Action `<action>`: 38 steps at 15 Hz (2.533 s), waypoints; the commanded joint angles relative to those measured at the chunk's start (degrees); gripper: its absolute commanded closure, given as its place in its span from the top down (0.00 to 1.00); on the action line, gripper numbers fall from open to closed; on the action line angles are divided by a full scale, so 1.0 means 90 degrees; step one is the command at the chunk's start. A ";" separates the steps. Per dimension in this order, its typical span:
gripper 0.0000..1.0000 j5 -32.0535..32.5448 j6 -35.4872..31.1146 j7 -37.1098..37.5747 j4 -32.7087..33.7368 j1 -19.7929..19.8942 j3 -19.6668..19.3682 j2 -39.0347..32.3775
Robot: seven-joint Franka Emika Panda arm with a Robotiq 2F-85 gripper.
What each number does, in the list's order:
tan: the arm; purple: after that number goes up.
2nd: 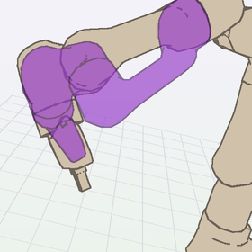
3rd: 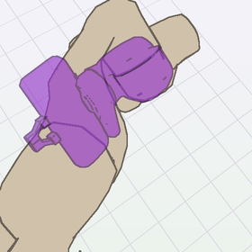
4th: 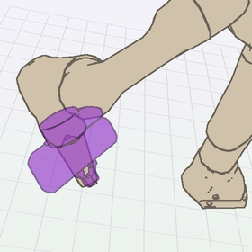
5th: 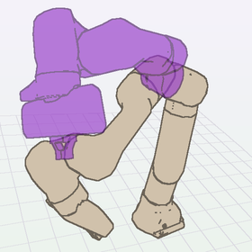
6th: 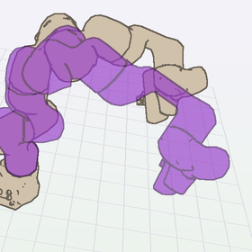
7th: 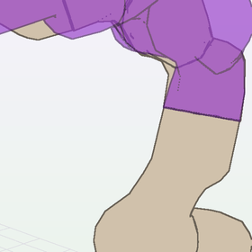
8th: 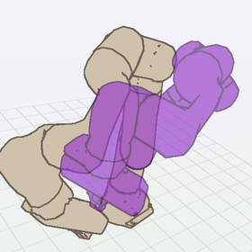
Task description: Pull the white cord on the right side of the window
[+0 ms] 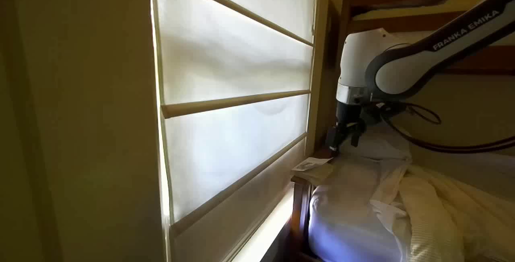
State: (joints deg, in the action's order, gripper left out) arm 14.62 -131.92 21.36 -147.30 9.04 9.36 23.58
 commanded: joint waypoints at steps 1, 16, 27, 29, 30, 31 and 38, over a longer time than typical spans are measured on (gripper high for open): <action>1.00 0.0064 0.0022 0.0045 0.0010 -0.0127 -0.0125 -0.0009; 1.00 0.0293 -0.0156 0.0087 0.0046 0.0017 -0.0167 0.0015; 1.00 -0.0518 -0.0861 -0.1775 0.2496 0.0065 -0.1717 -0.0719; 1.00 -0.0654 -0.0975 -0.1555 0.3013 0.0054 -0.1627 -0.0913; 1.00 -0.0516 -0.0933 -0.1405 0.3260 0.0111 -0.1536 -0.1017; 1.00 -0.0444 -0.0912 -0.1581 0.2702 0.0135 -0.1610 -0.0649; 1.00 -0.0883 -0.2015 -0.0908 0.3128 -0.0007 -0.1509 -0.1056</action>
State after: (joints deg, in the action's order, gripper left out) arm 10.06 -143.91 9.84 -119.97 9.96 -4.42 15.11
